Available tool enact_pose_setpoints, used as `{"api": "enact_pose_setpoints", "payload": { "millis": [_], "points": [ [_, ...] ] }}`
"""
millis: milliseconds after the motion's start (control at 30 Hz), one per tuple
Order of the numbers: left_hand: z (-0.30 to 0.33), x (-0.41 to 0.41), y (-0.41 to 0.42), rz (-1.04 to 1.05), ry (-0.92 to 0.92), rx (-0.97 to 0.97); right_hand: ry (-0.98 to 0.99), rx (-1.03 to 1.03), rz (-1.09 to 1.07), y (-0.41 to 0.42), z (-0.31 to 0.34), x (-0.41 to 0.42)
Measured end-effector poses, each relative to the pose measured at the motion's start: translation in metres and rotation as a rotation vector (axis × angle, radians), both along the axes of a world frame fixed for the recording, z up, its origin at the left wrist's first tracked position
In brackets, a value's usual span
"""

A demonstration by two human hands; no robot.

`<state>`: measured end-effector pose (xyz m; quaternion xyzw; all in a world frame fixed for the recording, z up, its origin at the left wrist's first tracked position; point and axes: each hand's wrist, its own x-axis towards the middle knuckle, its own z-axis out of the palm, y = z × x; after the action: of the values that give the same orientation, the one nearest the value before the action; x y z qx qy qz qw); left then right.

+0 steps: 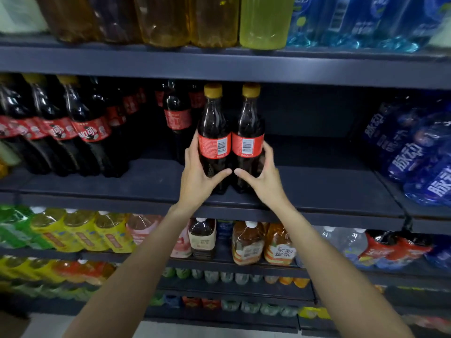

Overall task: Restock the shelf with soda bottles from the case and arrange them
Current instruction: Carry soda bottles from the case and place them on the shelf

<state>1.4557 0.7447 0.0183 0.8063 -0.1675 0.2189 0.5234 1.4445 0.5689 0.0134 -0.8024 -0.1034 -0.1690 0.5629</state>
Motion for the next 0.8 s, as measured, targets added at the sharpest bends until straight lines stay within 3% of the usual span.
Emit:
{"api": "enact_pose_setpoints", "payload": {
  "millis": [200, 300, 633, 800],
  "points": [
    [-0.001, 0.014, -0.001, 0.296, -0.104, 0.068, -0.123, -0.055, -0.186, 0.007, 0.013, 0.066],
    [-0.005, 0.027, -0.004, 0.364, -0.119, 0.052, -0.066, -0.056, -0.254, 0.016, 0.016, 0.107],
    [-0.006, 0.06, -0.034, 0.34, -0.13, 0.029, -0.127, -0.021, -0.185, 0.026, 0.011, 0.166],
    [-0.001, 0.098, -0.059, 0.348, -0.087, 0.042, -0.111, -0.261, -0.207, 0.003, 0.014, 0.171]
  ]
}}
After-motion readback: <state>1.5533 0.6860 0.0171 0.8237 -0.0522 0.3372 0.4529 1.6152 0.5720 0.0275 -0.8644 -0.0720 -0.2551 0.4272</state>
